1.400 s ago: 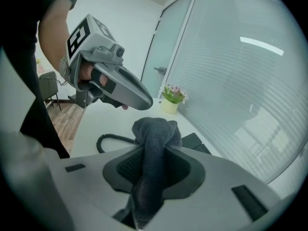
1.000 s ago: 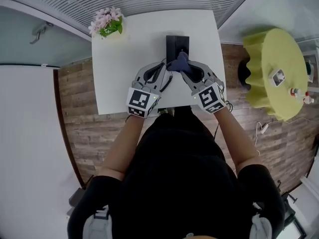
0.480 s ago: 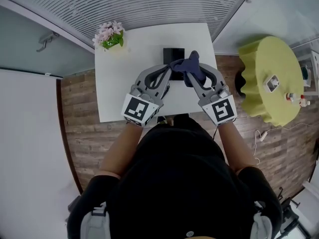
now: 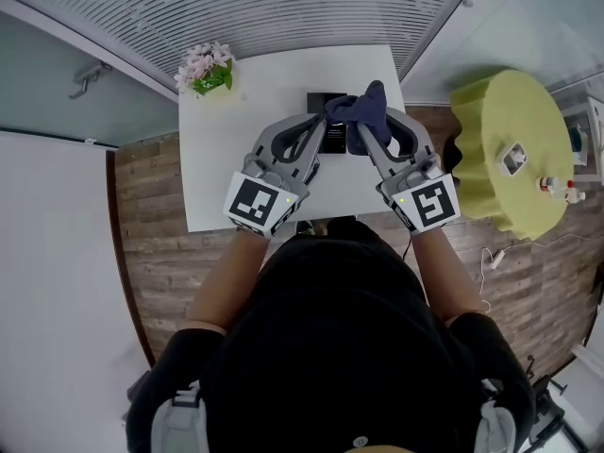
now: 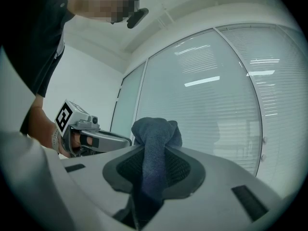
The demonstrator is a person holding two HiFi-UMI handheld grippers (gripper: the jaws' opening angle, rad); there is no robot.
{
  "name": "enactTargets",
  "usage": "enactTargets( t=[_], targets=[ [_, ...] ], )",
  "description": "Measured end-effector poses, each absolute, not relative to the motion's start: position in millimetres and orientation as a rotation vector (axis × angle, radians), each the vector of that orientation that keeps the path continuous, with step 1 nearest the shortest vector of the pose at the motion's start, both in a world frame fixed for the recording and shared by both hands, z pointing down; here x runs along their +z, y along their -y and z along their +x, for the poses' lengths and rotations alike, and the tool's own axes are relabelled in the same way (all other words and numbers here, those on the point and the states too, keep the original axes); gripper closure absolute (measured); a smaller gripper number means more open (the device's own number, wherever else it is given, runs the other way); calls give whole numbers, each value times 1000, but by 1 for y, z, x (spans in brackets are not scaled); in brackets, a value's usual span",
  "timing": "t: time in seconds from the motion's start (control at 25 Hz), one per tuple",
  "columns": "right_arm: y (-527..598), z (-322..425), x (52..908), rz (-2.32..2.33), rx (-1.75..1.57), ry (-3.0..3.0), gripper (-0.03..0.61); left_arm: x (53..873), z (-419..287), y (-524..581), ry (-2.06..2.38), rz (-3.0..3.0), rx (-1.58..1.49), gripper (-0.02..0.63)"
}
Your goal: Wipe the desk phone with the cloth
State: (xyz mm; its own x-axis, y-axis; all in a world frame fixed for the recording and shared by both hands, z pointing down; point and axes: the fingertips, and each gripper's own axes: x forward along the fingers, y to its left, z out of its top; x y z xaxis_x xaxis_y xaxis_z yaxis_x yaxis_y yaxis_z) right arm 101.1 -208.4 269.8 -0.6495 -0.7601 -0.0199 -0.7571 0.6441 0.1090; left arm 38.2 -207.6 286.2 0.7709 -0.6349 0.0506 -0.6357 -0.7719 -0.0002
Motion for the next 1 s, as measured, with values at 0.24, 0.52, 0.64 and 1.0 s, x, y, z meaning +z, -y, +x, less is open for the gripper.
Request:
enactTargets(
  t=[0.24,0.52,0.64,1.0],
  targets=[
    [212,99,273,1301,-131,2820,465,286,37,210,1056,2944,90,603],
    [213,98,276,1292,-126,2818,465,291,36,211,1058,2931,86,603],
    [214,97,278,1288,-121,2820,465,290,34,212,1060,2932,90,603],
    [214,93,281,1277,-118,2828,465,296,33,213,1066,2926,111,603]
  ],
)
